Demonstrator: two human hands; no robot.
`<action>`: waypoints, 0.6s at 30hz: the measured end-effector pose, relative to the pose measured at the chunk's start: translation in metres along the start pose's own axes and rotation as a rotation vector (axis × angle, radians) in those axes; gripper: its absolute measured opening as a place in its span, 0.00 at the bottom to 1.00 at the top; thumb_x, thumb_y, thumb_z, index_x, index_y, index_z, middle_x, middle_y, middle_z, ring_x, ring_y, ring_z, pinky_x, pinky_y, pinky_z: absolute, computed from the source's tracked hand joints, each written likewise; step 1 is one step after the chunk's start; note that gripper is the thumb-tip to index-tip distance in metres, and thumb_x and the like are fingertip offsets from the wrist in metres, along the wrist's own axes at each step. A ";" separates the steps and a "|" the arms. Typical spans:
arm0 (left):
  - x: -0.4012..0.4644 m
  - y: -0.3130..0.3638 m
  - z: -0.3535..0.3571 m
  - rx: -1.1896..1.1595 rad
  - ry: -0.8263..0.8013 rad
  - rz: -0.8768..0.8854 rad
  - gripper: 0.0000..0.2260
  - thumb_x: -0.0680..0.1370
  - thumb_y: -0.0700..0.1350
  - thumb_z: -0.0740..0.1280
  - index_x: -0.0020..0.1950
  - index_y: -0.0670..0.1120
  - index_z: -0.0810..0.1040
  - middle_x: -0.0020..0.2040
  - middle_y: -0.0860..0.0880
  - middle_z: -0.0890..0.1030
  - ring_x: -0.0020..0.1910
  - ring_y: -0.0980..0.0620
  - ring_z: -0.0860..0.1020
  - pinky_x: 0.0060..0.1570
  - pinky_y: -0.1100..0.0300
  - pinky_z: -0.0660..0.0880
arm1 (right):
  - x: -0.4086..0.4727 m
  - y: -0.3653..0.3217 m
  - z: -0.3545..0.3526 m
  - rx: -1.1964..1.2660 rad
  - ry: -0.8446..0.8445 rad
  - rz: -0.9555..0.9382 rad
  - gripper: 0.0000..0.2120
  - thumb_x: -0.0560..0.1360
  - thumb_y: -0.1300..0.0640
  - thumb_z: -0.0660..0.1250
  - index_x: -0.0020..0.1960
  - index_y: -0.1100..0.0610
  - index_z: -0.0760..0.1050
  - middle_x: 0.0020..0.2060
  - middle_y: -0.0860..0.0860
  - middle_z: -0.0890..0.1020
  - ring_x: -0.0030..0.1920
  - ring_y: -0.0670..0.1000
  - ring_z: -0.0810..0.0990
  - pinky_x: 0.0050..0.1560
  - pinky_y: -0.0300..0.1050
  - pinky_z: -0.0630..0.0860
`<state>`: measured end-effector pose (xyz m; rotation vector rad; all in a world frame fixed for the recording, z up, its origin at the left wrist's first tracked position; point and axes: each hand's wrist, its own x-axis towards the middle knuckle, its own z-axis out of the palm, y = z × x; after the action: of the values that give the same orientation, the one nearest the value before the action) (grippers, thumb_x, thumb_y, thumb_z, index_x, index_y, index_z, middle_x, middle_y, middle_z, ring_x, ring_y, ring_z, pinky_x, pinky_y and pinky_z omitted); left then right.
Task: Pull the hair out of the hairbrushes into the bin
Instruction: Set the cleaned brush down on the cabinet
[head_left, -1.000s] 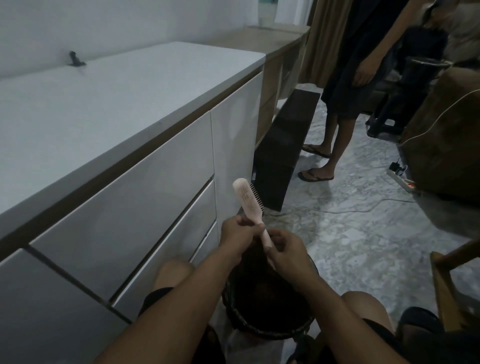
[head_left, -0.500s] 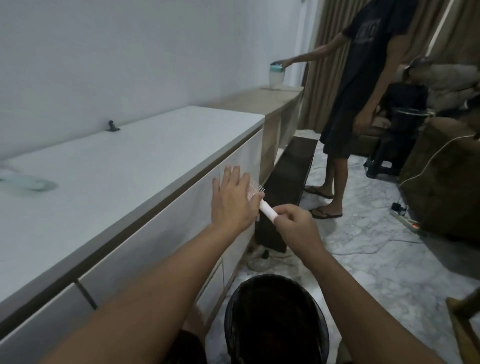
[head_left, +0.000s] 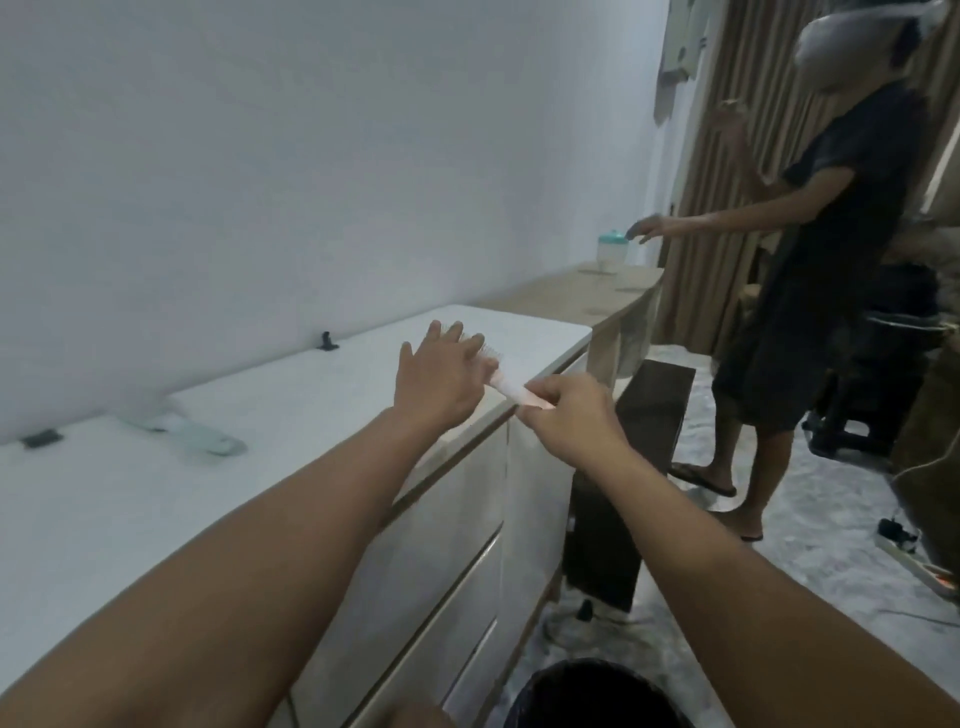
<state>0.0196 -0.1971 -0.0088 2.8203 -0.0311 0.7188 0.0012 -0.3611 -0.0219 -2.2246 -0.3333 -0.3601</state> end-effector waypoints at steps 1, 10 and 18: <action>0.003 -0.009 -0.007 0.011 -0.002 -0.017 0.18 0.83 0.54 0.54 0.70 0.49 0.73 0.72 0.48 0.71 0.76 0.46 0.60 0.71 0.42 0.60 | 0.006 -0.008 0.006 -0.011 -0.003 -0.016 0.14 0.73 0.56 0.69 0.58 0.53 0.82 0.51 0.52 0.84 0.50 0.52 0.80 0.50 0.48 0.78; 0.014 -0.105 -0.059 0.063 -0.181 -0.139 0.20 0.85 0.48 0.50 0.76 0.46 0.66 0.74 0.42 0.66 0.72 0.44 0.65 0.68 0.46 0.65 | 0.044 -0.071 0.078 0.019 -0.163 -0.132 0.19 0.74 0.59 0.64 0.63 0.51 0.78 0.60 0.52 0.80 0.54 0.52 0.79 0.50 0.39 0.74; 0.020 -0.195 -0.073 -0.107 -0.043 -0.339 0.15 0.80 0.48 0.64 0.66 0.50 0.80 0.69 0.48 0.78 0.65 0.47 0.77 0.63 0.57 0.70 | 0.067 -0.115 0.152 0.020 -0.240 -0.209 0.18 0.74 0.59 0.66 0.63 0.55 0.78 0.58 0.55 0.81 0.56 0.54 0.79 0.54 0.40 0.74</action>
<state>0.0178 0.0101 0.0210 2.6422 0.3798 0.5604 0.0440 -0.1645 -0.0091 -2.2226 -0.6981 -0.1979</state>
